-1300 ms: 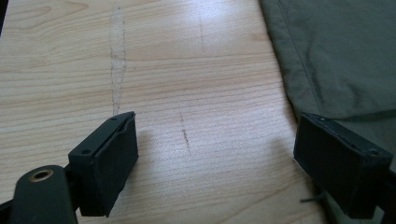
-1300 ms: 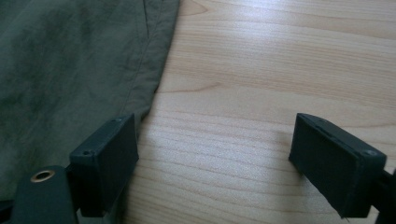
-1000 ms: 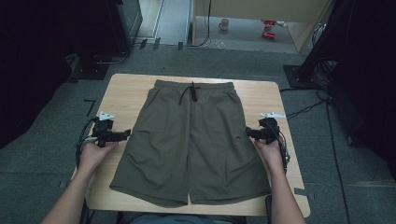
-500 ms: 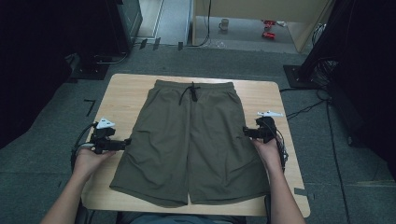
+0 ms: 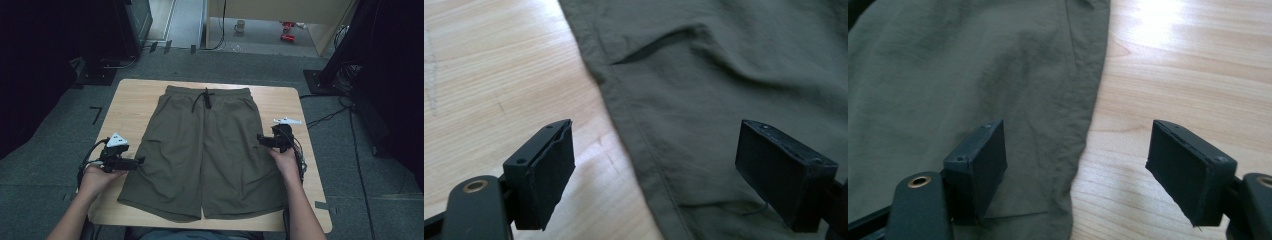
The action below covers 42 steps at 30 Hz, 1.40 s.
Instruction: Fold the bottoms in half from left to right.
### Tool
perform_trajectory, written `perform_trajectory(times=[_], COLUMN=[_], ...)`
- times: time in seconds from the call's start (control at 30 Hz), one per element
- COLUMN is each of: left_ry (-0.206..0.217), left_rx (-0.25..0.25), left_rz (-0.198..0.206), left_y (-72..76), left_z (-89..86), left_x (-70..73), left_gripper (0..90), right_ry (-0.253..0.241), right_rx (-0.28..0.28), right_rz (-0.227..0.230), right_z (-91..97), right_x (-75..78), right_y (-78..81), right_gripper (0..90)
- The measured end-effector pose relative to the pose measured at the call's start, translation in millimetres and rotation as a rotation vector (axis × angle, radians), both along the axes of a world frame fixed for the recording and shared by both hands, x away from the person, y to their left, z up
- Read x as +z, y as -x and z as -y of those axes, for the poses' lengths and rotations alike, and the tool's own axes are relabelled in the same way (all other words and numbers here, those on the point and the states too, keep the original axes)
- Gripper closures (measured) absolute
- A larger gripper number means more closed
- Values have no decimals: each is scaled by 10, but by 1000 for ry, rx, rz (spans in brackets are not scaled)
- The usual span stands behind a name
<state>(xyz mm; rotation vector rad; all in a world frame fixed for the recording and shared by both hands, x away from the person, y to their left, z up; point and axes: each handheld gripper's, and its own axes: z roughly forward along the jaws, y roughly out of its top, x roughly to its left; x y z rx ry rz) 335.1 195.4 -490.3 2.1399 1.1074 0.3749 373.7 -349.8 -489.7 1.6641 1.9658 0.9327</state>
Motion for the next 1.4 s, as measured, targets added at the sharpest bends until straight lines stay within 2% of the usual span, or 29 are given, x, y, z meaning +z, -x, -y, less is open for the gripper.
perform_trajectory(times=[0.13,0.27,0.33,0.4,0.87,1.03,1.07,1.17,1.4], left_ry=[11,-1,6,5,-25,-15,-22,-36,-40], left_rx=[-15,-42,-56,-74,-93,-102,-112,-125,-127], left_rz=[-11,-4,4,-6,-34,-18,-2,8,14], left_y=[60,112,149,188,337,356,368,385,404], left_z=[6,12,6,11,22,-1,-2,13,7], left_x=[-18,-37,-41,-60,-150,-168,-179,-190,-197], left_gripper=[160,167,245,246,246,246,246,222,211], right_ry=[5,-4,-7,-8,0,-15,-16,-20,-25], right_rx=[14,22,32,38,93,113,122,136,171], right_rz=[20,26,26,25,19,14,18,16,23], right_z=[-55,-89,-124,-148,-353,-414,-449,-509,-672], right_x=[44,69,88,96,126,143,152,169,223], right_y=[11,15,19,17,-3,-16,-29,-46,-118], right_gripper=[246,248,248,242,225,233,234,240,252])
